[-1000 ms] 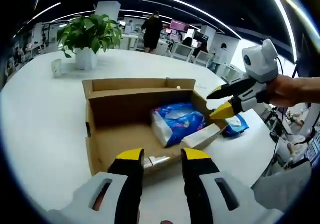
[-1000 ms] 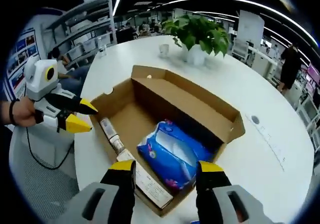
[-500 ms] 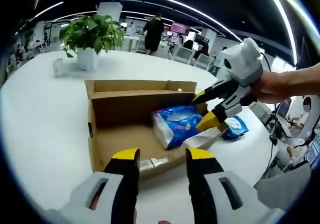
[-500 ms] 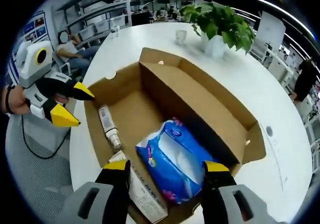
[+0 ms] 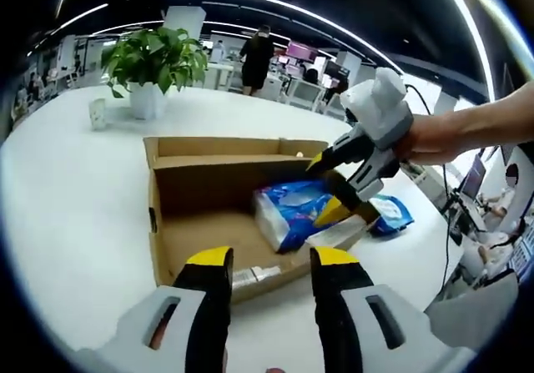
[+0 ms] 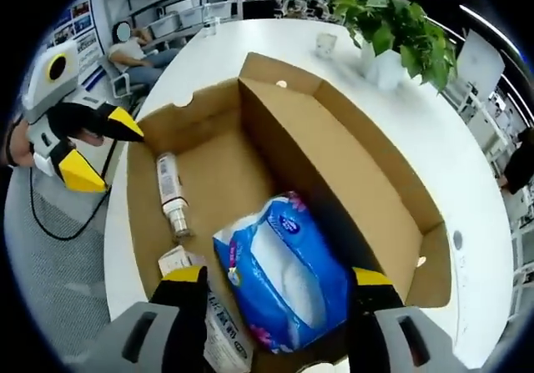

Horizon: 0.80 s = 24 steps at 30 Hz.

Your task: Operate the shoe box by opening the lid, removing the specified soft item, and placing it in the target area until the item is outside and the box remains undamaged.

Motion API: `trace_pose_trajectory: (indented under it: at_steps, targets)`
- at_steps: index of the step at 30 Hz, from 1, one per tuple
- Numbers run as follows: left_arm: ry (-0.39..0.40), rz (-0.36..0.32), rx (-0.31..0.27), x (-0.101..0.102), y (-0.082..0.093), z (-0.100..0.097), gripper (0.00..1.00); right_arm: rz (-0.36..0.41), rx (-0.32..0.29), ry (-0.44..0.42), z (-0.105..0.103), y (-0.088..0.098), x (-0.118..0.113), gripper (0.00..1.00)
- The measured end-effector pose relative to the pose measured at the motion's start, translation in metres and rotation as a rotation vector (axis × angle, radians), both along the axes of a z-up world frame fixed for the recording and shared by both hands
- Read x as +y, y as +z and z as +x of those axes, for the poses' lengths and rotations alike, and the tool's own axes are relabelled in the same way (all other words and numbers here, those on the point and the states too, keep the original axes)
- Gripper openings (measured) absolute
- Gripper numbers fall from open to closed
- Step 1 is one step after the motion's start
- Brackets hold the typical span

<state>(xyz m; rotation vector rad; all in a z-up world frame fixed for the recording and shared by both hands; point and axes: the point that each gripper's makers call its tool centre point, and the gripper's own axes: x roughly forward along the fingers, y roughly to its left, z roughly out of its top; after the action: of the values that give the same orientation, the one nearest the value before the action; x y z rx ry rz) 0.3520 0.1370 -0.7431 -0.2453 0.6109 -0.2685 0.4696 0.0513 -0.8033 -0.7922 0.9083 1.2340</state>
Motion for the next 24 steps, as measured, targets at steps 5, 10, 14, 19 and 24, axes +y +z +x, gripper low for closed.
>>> trace_pose_trajectory:
  at_steps: [5,10,14,19,24]
  targets:
    - [0.001,-0.003,-0.001,0.001,-0.001,0.000,0.37,-0.052,0.002,0.063,-0.006,-0.008,0.002,0.71]
    - [0.009,-0.005,0.009,0.002,-0.004,0.000,0.36,-0.073,0.023,0.088,-0.004,-0.020,0.004,0.69]
    - [0.015,-0.008,0.008,0.003,-0.004,0.000,0.36,-0.097,0.029,0.109,-0.010,-0.025,0.006,0.67]
    - [0.016,-0.003,0.015,0.006,-0.008,0.001,0.36,-0.120,0.061,0.100,-0.018,-0.032,0.008,0.66]
    - [0.024,0.000,0.014,0.012,-0.009,0.003,0.35,-0.153,0.047,0.147,-0.015,-0.041,0.018,0.65]
